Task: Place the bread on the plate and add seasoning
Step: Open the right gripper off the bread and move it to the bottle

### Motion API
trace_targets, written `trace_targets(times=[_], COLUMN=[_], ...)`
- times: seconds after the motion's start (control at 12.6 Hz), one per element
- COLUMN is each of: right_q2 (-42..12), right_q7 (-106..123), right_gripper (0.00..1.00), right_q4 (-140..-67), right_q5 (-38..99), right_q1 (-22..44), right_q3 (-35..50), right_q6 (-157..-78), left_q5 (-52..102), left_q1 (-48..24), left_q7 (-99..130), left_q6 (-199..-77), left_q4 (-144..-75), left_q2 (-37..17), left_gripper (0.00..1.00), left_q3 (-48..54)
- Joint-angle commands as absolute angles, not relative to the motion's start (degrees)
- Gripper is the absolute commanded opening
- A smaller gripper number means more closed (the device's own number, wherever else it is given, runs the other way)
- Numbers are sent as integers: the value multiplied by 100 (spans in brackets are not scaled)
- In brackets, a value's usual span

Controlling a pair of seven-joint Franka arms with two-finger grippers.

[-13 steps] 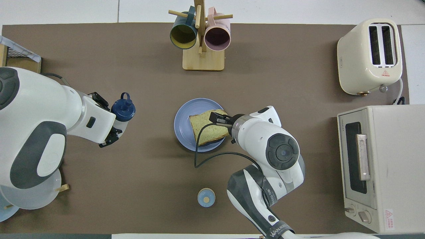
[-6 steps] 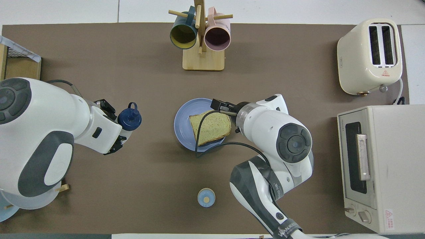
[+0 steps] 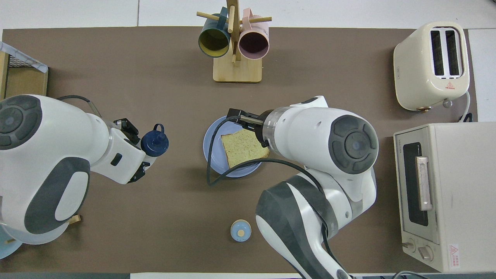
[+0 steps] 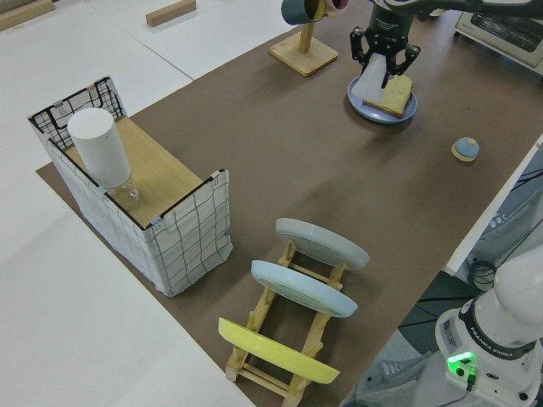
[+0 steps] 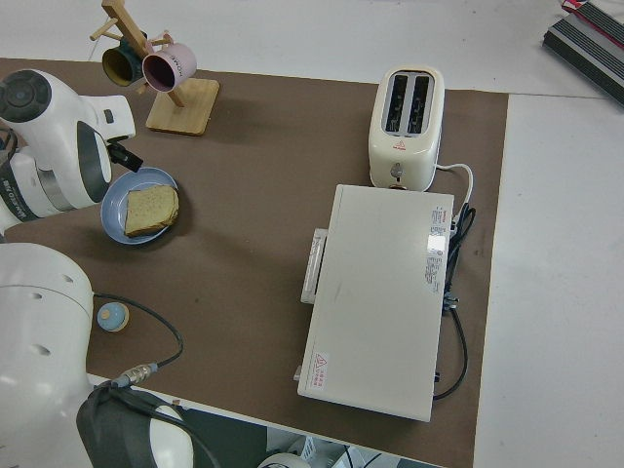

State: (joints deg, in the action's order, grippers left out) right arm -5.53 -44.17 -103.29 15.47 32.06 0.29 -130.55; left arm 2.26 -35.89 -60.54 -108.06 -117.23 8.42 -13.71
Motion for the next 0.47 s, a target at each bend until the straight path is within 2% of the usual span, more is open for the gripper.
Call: trace_targets(times=[0.0,0.08,0.24,0.32,0.4], right_q2=[-528,-519,-553,-554,-571], right_q7=[-4464,-4543,-5139,-5202,-5203], right_gripper=[91,85,66,60,60], right_q4=[-9477,-9318,-9028,-9026,-9079], right_q5=[1968,2038,1969,1943,1942], right_q1=[3199,3208,3225,3382,3471], right_q3=[96,253,526,571,571], right_q6=[-12210,-12173,-12286,-12496,-12655], left_q5=[299,299,299,299,299], left_q1=[-3674,-3674,-3674,-3674,-3674], left_q7=[-6117,-6126,-6135,-6135,-6126], left_q6=[-10890,-10890,-10916,-10933,-10934], left_q4=[-11970,-11988,-12032,-12041,-12041], left_q2=[1063,1072,1099,1107,1107], left_gripper=[0,0,0,0,0], left_q3=[-1424,-1433,-1433,-1433,-1424])
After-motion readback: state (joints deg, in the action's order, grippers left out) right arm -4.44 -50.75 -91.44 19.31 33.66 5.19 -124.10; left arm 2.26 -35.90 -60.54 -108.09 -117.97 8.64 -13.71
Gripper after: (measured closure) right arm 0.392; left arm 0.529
